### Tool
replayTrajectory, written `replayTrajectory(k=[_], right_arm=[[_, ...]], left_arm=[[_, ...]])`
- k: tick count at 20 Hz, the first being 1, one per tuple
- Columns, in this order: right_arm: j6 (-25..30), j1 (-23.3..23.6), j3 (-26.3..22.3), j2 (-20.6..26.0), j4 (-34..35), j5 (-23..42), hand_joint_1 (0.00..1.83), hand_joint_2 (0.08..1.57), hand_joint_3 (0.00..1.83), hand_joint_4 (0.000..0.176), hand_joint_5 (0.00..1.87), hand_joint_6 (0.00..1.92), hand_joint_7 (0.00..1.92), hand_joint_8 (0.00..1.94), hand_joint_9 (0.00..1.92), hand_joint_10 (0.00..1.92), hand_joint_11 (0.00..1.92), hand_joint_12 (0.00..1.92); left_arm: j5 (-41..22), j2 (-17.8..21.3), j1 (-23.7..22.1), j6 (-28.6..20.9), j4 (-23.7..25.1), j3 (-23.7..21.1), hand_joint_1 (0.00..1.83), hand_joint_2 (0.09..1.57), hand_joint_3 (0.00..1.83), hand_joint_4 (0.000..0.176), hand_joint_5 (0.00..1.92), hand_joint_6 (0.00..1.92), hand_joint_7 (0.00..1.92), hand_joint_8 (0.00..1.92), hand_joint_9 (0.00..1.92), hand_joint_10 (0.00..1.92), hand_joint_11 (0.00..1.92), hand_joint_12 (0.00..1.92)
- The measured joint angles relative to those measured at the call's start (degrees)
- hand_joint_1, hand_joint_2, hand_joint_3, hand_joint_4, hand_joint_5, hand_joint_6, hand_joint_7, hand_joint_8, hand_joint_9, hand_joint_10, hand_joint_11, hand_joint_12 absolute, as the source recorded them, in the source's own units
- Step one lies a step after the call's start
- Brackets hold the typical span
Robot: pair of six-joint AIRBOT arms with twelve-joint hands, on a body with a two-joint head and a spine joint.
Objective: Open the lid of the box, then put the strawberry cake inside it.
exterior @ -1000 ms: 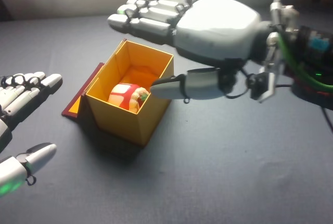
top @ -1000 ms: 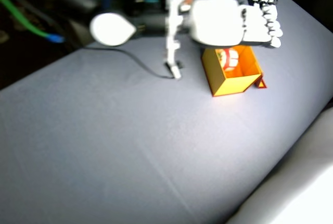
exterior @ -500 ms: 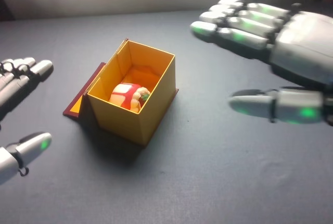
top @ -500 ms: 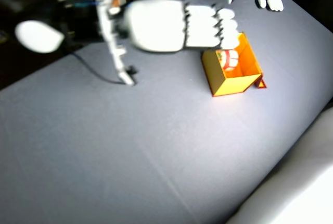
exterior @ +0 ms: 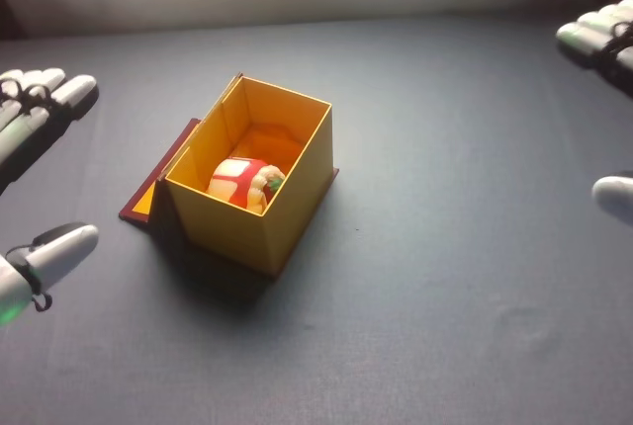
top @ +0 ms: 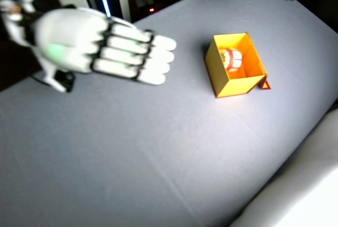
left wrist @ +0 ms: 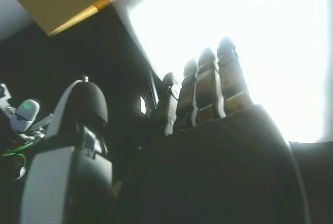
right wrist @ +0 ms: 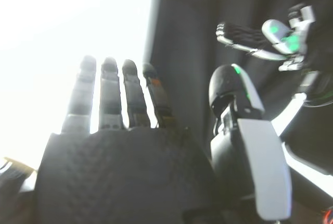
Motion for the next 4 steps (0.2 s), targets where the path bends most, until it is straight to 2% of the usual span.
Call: replayTrajectory(k=[1,2,3,4], right_arm=[[-0.02,-1.09,-0.31,0.00,0.90,2.45,0.23,1.32,0.00,0.053,0.00,0.00,0.00,0.00,0.00,0.00,0.00,0.00],[-0.11,-1.90,-0.66,0.31,1.55,4.61,0.25,1.32,0.00,0.057,0.00,0.00,0.00,0.00,0.00,0.00,0.00,0.00],[-0.13,-2.08,-0.83,0.59,2.01,5.97,0.26,1.33,0.00,0.052,0.00,0.00,0.00,0.00,0.00,0.00,0.00,0.00],[-0.15,-2.62,-0.92,1.03,2.73,7.91,0.29,1.34,0.00,0.046,0.00,0.00,0.00,0.00,0.00,0.00,0.00,0.00]], left_arm=[[-0.11,0.22,-0.50,0.02,0.28,0.07,0.45,1.37,0.00,0.067,0.00,0.00,0.00,0.00,0.00,0.00,0.00,0.00],[-0.04,0.35,-1.14,0.13,0.92,0.48,0.51,1.37,0.00,0.052,0.00,0.00,0.00,0.00,0.00,0.00,0.00,0.00],[-0.07,0.57,-1.86,0.22,0.94,0.52,0.51,1.38,0.00,0.052,0.00,0.00,0.00,0.00,0.00,0.00,0.00,0.00],[0.20,0.79,-2.73,0.39,1.31,0.83,0.49,1.40,0.01,0.064,0.00,0.00,0.00,0.00,0.00,0.00,0.00,0.00]])
